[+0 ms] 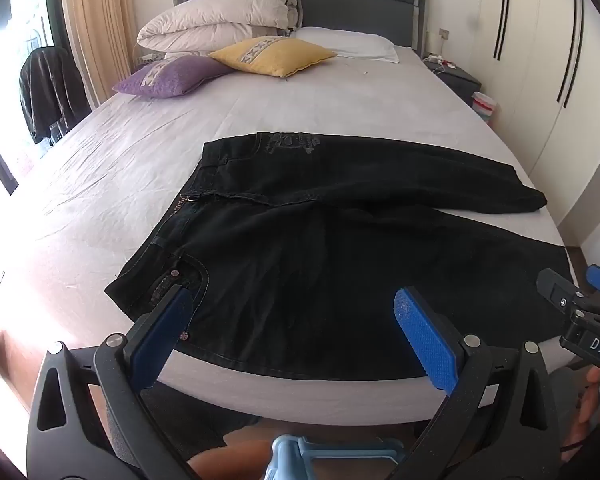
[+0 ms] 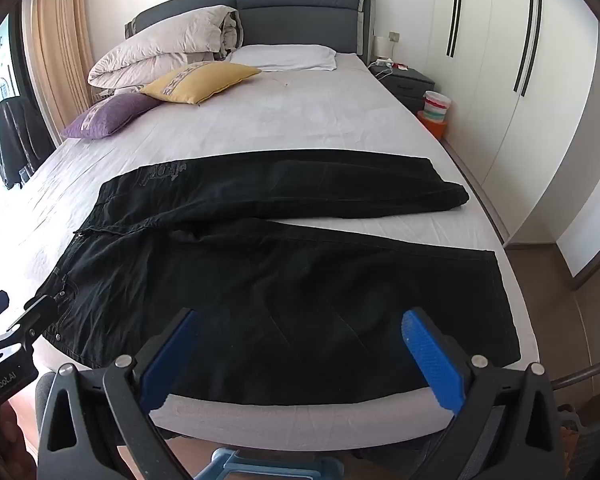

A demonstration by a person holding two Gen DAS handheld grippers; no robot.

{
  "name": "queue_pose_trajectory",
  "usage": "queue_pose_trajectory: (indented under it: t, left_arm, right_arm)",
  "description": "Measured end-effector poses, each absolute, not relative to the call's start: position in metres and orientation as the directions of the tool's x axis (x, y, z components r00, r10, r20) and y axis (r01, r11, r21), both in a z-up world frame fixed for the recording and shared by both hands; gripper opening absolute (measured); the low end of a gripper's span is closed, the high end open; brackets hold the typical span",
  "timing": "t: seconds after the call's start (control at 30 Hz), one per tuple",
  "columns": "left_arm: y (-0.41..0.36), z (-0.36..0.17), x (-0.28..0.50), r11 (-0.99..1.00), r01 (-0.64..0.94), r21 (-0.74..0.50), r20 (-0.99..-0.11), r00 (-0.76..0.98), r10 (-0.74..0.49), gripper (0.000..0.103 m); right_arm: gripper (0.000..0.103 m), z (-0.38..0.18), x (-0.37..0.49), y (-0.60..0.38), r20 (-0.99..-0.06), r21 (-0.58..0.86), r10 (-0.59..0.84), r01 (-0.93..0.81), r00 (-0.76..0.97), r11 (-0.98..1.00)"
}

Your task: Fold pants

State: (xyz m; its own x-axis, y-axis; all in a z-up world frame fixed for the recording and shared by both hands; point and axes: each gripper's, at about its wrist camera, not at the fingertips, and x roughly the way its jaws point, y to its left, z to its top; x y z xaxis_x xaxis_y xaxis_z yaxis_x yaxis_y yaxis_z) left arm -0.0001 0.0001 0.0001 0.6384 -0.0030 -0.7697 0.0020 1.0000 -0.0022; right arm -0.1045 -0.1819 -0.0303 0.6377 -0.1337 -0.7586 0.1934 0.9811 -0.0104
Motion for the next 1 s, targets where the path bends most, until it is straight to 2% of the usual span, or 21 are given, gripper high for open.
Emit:
queue_pose_trajectory:
  t: [1.0]
  left_arm:
    - [-0.0007,-0.0006,-0.004,0.999,0.008,0.031,-0.768,0.641,0.019,0.103]
  right_arm:
    - [0.103,-0.0342,-0.1062,-0.1806,-0.76,-0.005,-0.124,0.186,0.638,0.983]
